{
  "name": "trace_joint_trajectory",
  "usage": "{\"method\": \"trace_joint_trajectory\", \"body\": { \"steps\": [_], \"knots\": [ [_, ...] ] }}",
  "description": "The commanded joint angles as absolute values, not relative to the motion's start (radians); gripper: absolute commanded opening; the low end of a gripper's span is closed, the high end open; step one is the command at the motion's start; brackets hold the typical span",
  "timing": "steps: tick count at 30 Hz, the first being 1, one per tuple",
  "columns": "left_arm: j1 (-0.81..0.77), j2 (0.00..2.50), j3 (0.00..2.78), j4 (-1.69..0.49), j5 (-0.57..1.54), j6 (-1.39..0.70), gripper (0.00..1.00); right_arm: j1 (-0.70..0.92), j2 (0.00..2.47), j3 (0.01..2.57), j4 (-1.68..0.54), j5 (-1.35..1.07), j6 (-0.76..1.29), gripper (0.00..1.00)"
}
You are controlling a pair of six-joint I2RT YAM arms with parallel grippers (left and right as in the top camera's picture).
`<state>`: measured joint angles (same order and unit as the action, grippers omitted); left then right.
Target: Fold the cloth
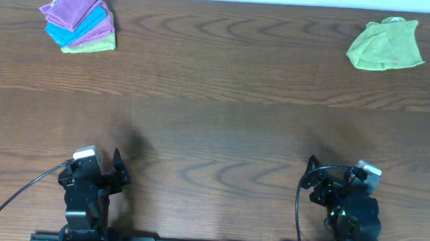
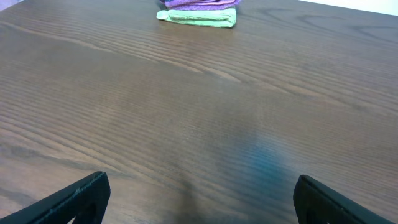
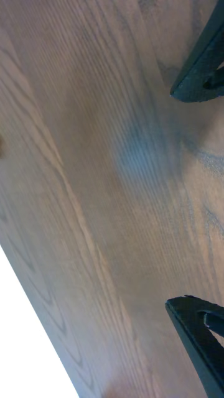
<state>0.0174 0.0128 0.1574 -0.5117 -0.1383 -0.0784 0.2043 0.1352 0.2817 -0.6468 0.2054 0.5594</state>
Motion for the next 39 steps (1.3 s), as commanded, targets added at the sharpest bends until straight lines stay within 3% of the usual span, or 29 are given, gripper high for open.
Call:
{"method": "trace_joint_trajectory", "body": {
  "steps": [1,10,21,39],
  "knots": [
    [0.012,0.004,0.140,-0.511,-0.152,-0.083,0.95,0.203,0.130,0.280,-0.647,0.211,0.570,0.99],
    [0.012,0.004,0.140,-0.511,-0.152,-0.083,0.95,0.121,0.073,0.240,-0.692,0.385,0.321,0.99],
    [0.012,0.004,0.140,-0.511,-0.152,-0.083,0.95,0.063,0.005,0.162,-0.664,0.189,-0.060,0.99],
    [0.012,0.004,0.140,-0.511,-0.152,-0.083,0.95,0.063,0.005,0.163,-0.729,0.122,-0.068,0.99]
  ]
}}
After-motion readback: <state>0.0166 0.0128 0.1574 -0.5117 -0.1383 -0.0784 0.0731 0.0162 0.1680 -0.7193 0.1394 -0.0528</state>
